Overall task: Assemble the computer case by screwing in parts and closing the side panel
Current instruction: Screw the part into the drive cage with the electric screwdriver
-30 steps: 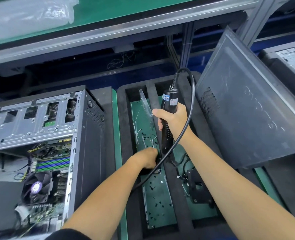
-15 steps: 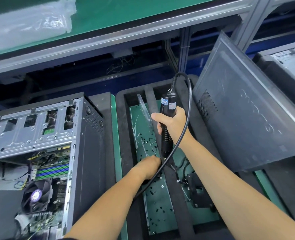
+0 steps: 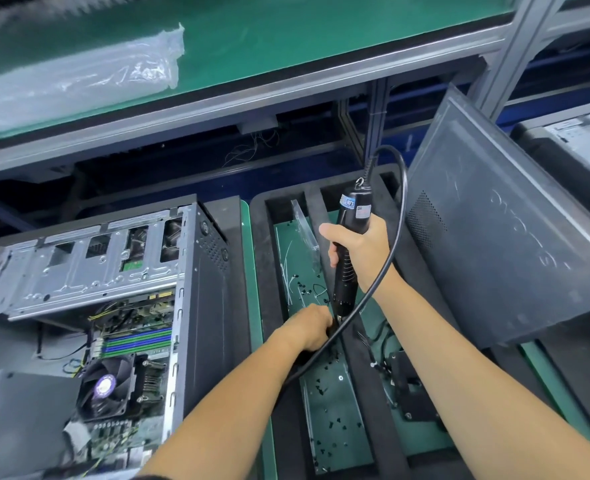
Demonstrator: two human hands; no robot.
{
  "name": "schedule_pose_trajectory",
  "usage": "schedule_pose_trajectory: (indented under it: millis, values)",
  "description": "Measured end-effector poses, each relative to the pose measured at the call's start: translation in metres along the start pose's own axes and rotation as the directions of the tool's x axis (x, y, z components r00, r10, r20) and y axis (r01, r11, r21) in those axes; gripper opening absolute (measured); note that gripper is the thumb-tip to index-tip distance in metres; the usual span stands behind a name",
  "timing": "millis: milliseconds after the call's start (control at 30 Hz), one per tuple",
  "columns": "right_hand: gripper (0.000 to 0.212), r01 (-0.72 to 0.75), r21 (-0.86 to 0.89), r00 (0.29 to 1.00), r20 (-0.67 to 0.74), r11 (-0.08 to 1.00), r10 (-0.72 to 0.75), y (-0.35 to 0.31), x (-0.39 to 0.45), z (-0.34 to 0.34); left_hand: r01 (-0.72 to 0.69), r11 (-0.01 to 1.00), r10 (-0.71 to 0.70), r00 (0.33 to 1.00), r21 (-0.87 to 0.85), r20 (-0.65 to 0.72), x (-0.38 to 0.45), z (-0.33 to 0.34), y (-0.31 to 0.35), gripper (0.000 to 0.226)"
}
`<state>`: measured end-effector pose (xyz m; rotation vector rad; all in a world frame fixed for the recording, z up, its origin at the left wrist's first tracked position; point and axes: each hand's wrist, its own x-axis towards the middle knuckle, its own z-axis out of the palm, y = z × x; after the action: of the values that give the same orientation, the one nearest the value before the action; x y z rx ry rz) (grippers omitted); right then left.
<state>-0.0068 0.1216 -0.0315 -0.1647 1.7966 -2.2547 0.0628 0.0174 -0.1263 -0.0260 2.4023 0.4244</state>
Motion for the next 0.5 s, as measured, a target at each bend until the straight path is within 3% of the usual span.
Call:
schedule_pose_trajectory:
  millis: [300,433,500]
  values:
    - [0.025,0.116,0.039,0.993,-0.042,0.993,-0.114,-0.034,-0.016,0.029,-0.142,0.985,0.137,0.989,-0.096,-0.05,-0.034,-0.063,0.0,0.018]
    - [0.022,0.199,0.077,0.979,-0.065,0.977,-0.194,-0.067,-0.023,0.054,-0.29,0.923,0.231,0.944,-0.253,-0.237,-0.072,-0.107,-0.009,0.024]
    - [0.03,0.248,0.12,0.969,-0.051,0.961,-0.244,-0.087,-0.024,0.073,-0.384,0.824,0.225,0.897,-0.417,-0.381,-0.095,-0.127,-0.024,0.026]
